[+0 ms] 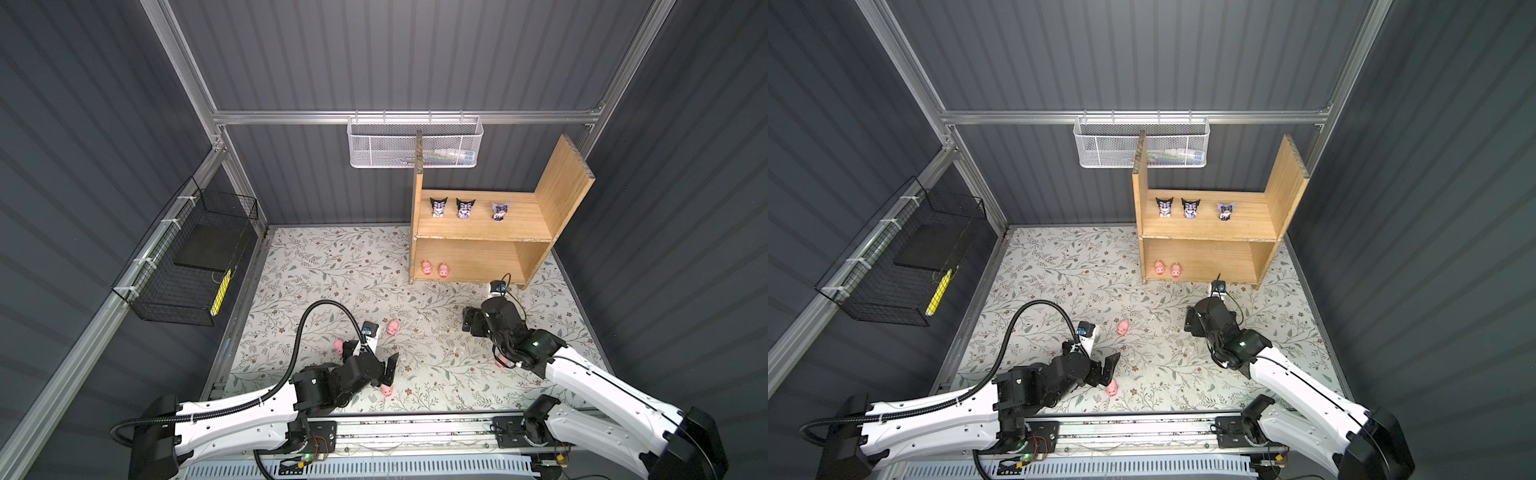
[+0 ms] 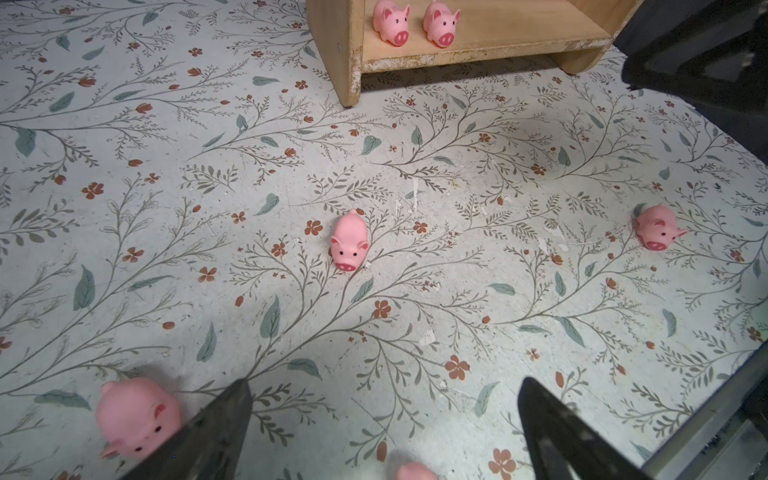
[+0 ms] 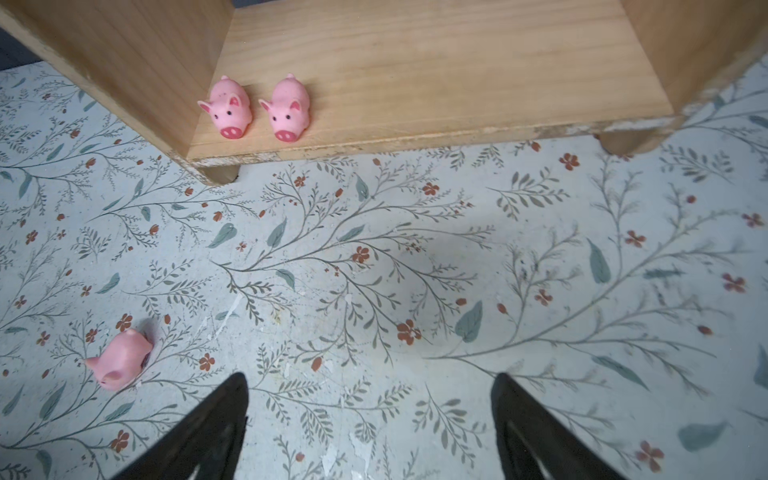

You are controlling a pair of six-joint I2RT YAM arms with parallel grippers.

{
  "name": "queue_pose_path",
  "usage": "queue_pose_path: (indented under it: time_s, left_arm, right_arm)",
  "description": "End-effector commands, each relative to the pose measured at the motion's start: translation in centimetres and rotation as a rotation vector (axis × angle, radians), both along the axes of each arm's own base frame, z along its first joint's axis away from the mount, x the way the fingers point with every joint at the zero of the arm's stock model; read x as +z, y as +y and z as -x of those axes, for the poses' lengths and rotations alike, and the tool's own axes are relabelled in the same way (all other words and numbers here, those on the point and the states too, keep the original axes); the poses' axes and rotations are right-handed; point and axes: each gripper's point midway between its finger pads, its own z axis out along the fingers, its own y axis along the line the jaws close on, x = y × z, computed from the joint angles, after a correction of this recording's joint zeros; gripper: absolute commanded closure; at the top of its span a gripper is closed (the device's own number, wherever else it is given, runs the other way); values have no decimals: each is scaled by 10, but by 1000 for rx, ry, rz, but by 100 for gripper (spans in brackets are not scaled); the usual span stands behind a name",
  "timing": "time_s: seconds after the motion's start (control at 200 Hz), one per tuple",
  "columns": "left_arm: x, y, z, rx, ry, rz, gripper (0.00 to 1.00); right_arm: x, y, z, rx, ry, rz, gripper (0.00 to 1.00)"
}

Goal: Place and organize the plastic toys onto the shelf
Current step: 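Withdraw the right gripper from the shelf toward a pig nearer the robot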

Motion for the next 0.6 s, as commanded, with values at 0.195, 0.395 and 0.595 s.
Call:
queue_pose_path:
  time_s: [0.195,0.395,0.595]
  left_arm:
    - [10,-26,2,-47,31,38,0]
    - [10,-34,2,-60,38,46,0]
    - [5,-34,3,-61,48,36,0]
  right_arm:
    - [-28,-49,39,-205,103,45,10]
    - [-45,-53,52,-248,139,-16,12]
    - [-54,-58,63,-300,157,-81,14]
